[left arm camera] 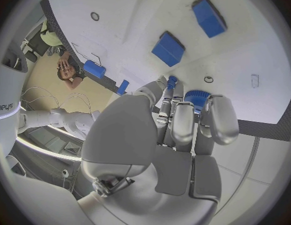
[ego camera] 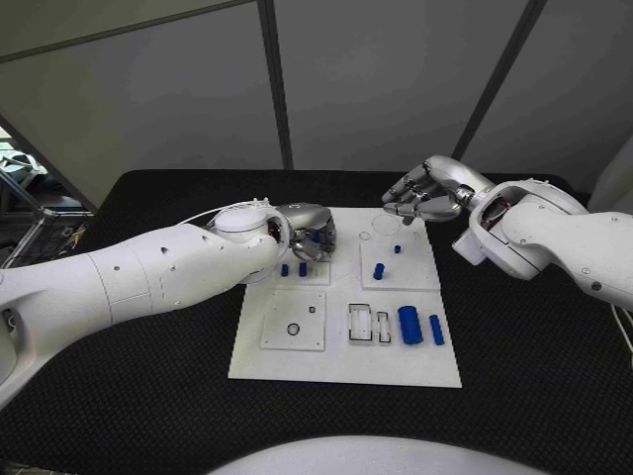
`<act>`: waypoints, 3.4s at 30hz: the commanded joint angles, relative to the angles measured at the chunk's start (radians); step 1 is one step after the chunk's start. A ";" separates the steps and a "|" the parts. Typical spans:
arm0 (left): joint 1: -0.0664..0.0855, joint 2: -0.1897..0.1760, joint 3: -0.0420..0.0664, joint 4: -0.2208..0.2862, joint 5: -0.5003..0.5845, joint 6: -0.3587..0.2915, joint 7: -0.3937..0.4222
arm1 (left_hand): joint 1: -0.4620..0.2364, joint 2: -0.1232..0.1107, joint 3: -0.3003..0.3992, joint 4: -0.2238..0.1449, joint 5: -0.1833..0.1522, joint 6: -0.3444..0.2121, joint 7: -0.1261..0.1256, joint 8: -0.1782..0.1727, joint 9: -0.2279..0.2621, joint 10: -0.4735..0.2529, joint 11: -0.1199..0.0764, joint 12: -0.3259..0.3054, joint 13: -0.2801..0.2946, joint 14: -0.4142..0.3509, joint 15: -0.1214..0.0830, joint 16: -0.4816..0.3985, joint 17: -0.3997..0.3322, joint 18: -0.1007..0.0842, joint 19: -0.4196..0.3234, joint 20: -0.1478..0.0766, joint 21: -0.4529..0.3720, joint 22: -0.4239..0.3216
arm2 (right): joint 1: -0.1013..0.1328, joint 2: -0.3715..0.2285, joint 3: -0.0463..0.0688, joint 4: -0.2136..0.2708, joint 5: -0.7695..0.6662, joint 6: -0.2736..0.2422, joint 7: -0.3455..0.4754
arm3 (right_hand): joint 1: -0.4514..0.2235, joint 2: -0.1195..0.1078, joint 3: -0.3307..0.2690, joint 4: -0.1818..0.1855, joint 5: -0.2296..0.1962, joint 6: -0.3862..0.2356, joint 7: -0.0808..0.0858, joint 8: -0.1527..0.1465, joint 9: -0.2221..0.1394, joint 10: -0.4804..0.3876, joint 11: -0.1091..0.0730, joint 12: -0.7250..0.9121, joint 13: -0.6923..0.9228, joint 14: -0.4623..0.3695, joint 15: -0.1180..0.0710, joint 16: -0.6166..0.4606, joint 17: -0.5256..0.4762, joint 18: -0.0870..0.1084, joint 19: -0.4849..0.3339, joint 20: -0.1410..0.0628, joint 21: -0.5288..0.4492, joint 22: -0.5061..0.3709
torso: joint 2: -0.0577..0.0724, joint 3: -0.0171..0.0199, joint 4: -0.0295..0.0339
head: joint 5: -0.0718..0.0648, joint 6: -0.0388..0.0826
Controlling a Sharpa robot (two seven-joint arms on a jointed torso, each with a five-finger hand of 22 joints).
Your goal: Assemble the parts on the task board
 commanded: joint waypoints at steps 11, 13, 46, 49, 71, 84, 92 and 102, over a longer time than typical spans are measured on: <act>-0.005 0.007 -0.001 -0.014 -0.009 0.012 -0.022 | -0.003 -0.004 0.027 -0.006 -0.002 0.006 0.005 -0.021 -0.012 0.007 0.006 -0.027 -0.011 0.019 -0.001 0.009 -0.008 0.030 0.007 -0.001 -0.007 -0.003 | 0.002 0.001 0.001 0.002 -0.002 -0.004 0.006 | 0.010 0.002 0.007 0.001 0.010 0.004 0.004 -0.004 0.001 0.004 0.001 -0.004 -0.002 0.009 0.000 -0.007 0.002 0.004 0.007 0.000 -0.004 -0.002 | 0.000 -0.0002 0.0001 | -0.002 0.000; -0.005 0.006 -0.001 -0.015 -0.009 0.014 -0.026 | -0.003 -0.006 0.033 -0.008 -0.002 0.002 0.008 -0.027 -0.015 0.004 0.008 -0.034 -0.014 0.019 0.000 0.010 -0.009 0.030 0.007 0.000 -0.007 -0.003 | 0.002 0.001 0.001 0.002 -0.002 -0.004 0.006 | 0.010 0.002 0.007 0.001 0.010 0.004 0.004 -0.004 0.001 0.004 0.001 -0.004 -0.002 0.009 0.000 -0.007 0.002 0.004 0.007 0.000 -0.004 -0.002 | 0.000 0.0000 0.0002 | -0.002 0.000; -0.006 -0.011 -0.001 -0.005 -0.009 0.018 -0.039 | -0.006 -0.009 0.091 -0.030 0.011 0.017 0.008 -0.047 -0.028 0.019 0.008 -0.055 -0.020 0.017 0.000 0.019 -0.019 0.031 0.009 -0.001 -0.013 -0.004 | 0.002 -0.001 0.001 0.003 -0.002 -0.002 0.006 | 0.010 0.003 0.009 0.000 0.015 0.005 0.004 -0.004 0.001 0.004 0.001 -0.004 -0.003 0.009 0.000 -0.008 0.002 0.004 0.007 0.000 -0.005 -0.002 | 0.000 -0.0001 0.0009 | 0.002 -0.005; -0.006 -0.011 -0.001 -0.005 -0.009 0.017 -0.037 | -0.006 -0.006 0.103 -0.035 0.011 0.025 0.009 -0.047 -0.029 0.032 0.007 -0.055 -0.018 0.016 -0.001 0.021 -0.021 0.030 0.011 -0.002 -0.010 -0.001 | 0.002 -0.001 0.001 0.003 -0.002 -0.002 0.006 | 0.010 0.003 0.009 0.000 0.015 0.005 0.004 -0.004 0.001 0.004 0.001 -0.004 -0.003 0.009 0.000 -0.008 0.002 0.004 0.007 0.000 -0.005 -0.002 | 0.000 0.0000 0.0006 | 0.000 -0.006; -0.007 -0.029 0.002 0.016 -0.007 -0.090 0.029 | 0.005 0.012 0.164 -0.094 0.010 0.122 -0.012 -0.026 -0.017 0.140 -0.020 -0.056 0.003 0.014 -0.023 0.027 -0.033 0.024 0.019 -0.020 0.018 0.024 | 0.002 -0.003 0.001 0.007 -0.002 -0.005 0.010 | 0.010 0.003 0.010 0.000 0.019 0.005 0.004 -0.004 0.001 0.005 0.001 -0.003 -0.003 0.010 0.000 -0.008 0.003 0.003 0.008 0.000 -0.005 -0.002 | 0.000 -0.0007 0.0007 | 0.004 -0.007; -0.007 -0.065 0.053 0.069 -0.005 -0.093 0.026 | -0.002 0.011 0.168 -0.097 0.010 0.122 -0.010 -0.031 -0.018 0.140 -0.019 -0.064 0.003 0.014 -0.022 0.027 -0.035 0.024 0.020 -0.020 0.020 0.026 | 0.002 -0.004 0.001 0.007 -0.002 -0.008 0.012 | 0.010 0.003 0.010 0.000 0.019 0.005 0.004 -0.004 0.001 0.005 0.001 -0.003 -0.003 0.010 0.000 -0.008 0.003 0.003 0.008 0.000 -0.005 -0.002 | -0.001 -0.0001 0.0022 | 0.007 -0.002; -0.007 -0.118 0.066 0.116 -0.001 -0.077 0.008 | -0.007 0.010 0.169 -0.097 0.010 0.122 -0.009 -0.033 -0.019 0.141 -0.018 -0.068 0.003 0.014 -0.022 0.028 -0.035 0.024 0.019 -0.020 0.019 0.026 | 0.002 -0.007 0.001 0.006 -0.002 -0.008 0.013 | 0.010 0.004 0.011 0.000 0.021 0.006 0.003 -0.004 0.001 0.005 0.001 -0.003 -0.004 0.011 0.000 -0.009 0.003 0.004 0.009 -0.001 -0.005 -0.002 | -0.001 -0.0005 0.0017 | 0.007 -0.002; -0.016 -0.171 0.067 0.140 0.010 -0.064 -0.007 | -0.014 0.006 0.169 -0.099 0.009 0.121 -0.008 -0.037 -0.019 0.142 -0.018 -0.074 0.004 0.014 -0.021 0.028 -0.036 0.024 0.019 -0.020 0.019 0.026 | 0.002 -0.009 0.001 0.006 -0.002 -0.008 0.013 | 0.010 0.004 0.011 0.000 0.021 0.006 0.003 -0.004 0.001 0.005 0.001 -0.003 -0.004 0.011 0.000 -0.009 0.003 0.004 0.009 -0.001 -0.005 -0.002 | -0.001 -0.0008 0.0016 | 0.010 -0.001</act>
